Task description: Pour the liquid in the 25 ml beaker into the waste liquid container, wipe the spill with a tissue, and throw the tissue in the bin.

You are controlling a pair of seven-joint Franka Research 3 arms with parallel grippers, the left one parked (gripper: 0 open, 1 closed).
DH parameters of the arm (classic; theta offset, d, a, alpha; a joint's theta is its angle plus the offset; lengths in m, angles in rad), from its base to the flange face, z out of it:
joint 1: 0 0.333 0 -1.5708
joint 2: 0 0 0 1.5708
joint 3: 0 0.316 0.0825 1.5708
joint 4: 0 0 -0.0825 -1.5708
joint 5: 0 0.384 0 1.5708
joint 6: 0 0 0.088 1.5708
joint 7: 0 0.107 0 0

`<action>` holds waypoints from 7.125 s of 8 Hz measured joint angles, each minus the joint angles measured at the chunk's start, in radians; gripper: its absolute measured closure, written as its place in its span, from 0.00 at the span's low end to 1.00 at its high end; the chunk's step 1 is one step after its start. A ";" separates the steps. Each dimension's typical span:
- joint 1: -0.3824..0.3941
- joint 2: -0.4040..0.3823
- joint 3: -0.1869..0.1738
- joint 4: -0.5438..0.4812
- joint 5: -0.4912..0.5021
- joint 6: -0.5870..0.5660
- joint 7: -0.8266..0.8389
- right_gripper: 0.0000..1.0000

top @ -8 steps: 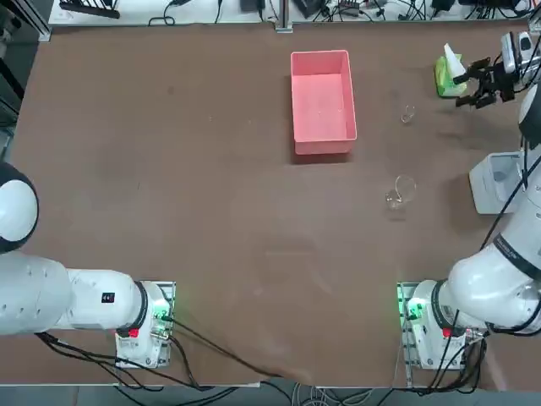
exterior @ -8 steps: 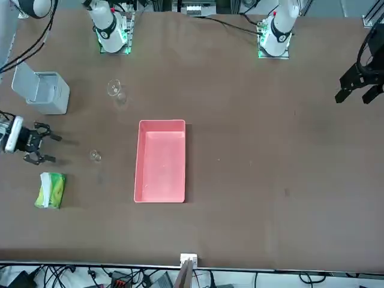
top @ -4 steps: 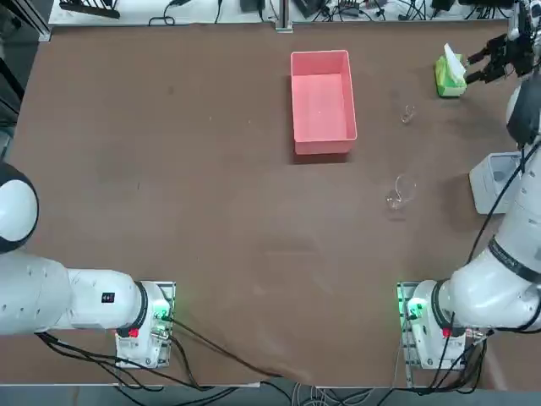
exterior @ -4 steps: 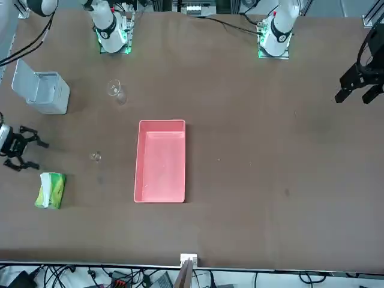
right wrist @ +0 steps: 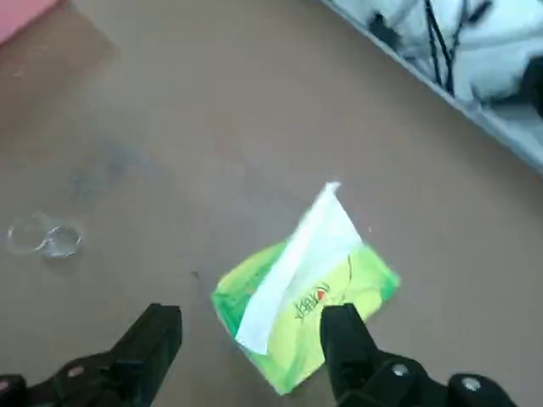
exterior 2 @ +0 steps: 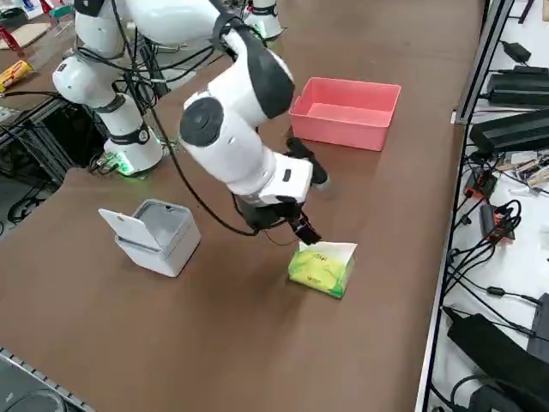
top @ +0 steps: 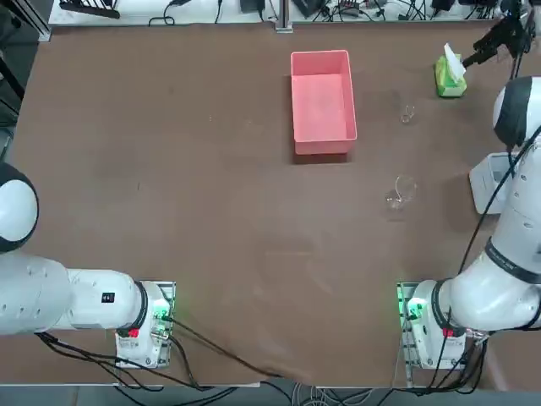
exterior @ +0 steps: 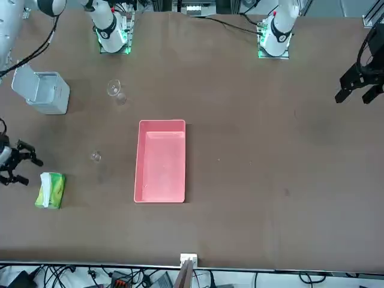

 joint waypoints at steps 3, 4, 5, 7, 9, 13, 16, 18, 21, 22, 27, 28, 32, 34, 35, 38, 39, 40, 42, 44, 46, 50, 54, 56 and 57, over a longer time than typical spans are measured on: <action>0.036 0.028 0.000 0.029 -0.121 0.044 0.344 0.00; 0.041 0.040 0.000 0.055 -0.158 0.045 0.456 0.00; 0.045 0.053 0.000 0.070 -0.194 0.044 0.556 0.00; 0.050 0.088 0.001 0.077 -0.218 0.044 0.677 0.00; 0.055 0.129 0.001 0.082 -0.219 0.045 0.727 0.01; 0.061 0.167 0.001 0.131 -0.270 0.044 0.752 0.43; 0.061 0.167 0.001 0.140 -0.286 0.043 0.752 0.92; 0.061 0.167 0.001 0.141 -0.290 0.043 0.752 0.99; 0.061 0.167 0.001 0.144 -0.291 0.041 0.752 0.99; 0.061 0.167 0.000 0.150 -0.291 0.027 0.752 0.99; 0.069 0.101 -0.008 0.236 -0.351 -0.168 0.753 0.99; 0.076 0.066 -0.011 0.238 -0.370 -0.213 0.755 0.99; 0.123 -0.073 -0.018 0.247 -0.448 -0.389 0.809 0.99; 0.171 -0.101 -0.016 0.271 -0.454 -0.443 0.899 0.99; 0.198 -0.102 -0.014 0.279 -0.451 -0.449 0.951 0.99; 0.281 -0.095 0.000 0.283 -0.383 -0.447 1.108 0.99; 0.305 -0.086 0.009 0.284 -0.336 -0.447 1.158 0.99; 0.321 -0.073 0.034 0.285 -0.298 -0.436 1.195 0.99; 0.332 -0.052 0.109 0.286 -0.274 -0.376 1.247 0.99; 0.336 -0.028 0.163 0.286 -0.243 -0.353 1.267 0.99; 0.338 0.011 0.178 0.285 -0.200 -0.344 1.266 0.99; 0.342 0.050 0.184 0.268 -0.187 -0.344 1.244 0.98; 0.343 0.076 0.185 0.255 -0.185 -0.344 1.223 0.98; 0.344 0.084 0.203 0.255 -0.185 -0.344 1.222 0.97; 0.345 0.090 0.209 0.254 -0.183 -0.344 1.222 0.97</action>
